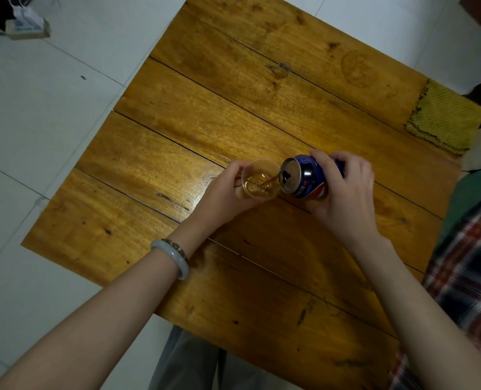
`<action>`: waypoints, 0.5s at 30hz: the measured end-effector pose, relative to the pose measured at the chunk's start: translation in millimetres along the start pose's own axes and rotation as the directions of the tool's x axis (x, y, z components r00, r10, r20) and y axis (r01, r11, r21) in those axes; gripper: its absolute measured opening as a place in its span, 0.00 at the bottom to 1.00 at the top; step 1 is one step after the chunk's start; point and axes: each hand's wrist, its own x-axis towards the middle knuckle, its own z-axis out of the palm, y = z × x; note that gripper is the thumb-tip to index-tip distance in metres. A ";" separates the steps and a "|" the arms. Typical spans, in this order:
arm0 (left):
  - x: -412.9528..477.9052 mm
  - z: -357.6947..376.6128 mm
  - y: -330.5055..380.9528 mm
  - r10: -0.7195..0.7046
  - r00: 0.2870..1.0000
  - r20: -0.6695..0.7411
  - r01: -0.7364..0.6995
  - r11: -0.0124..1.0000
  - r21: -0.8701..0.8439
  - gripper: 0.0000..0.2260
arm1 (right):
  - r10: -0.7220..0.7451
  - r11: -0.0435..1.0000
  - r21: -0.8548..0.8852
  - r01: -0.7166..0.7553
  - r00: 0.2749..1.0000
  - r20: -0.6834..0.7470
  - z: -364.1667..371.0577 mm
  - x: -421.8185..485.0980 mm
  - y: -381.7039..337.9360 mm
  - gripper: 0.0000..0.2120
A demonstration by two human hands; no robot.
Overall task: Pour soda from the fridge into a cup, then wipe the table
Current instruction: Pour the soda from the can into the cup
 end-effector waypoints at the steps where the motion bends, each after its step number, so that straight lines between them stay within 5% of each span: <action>1: 0.2 0.0 0.0 0.001 1.000 0.000 -0.001 1.000 -0.001 0.25 | -0.001 1.000 -0.001 0.001 1.000 0.002 -0.3 -0.2 0.1 0.37; 15: 0.4 1.1 -2.0 0.010 1.000 -0.015 -0.010 1.000 -0.005 0.25 | -0.005 1.000 -0.028 0.005 1.000 0.003 -0.1 -0.1 4.8 0.37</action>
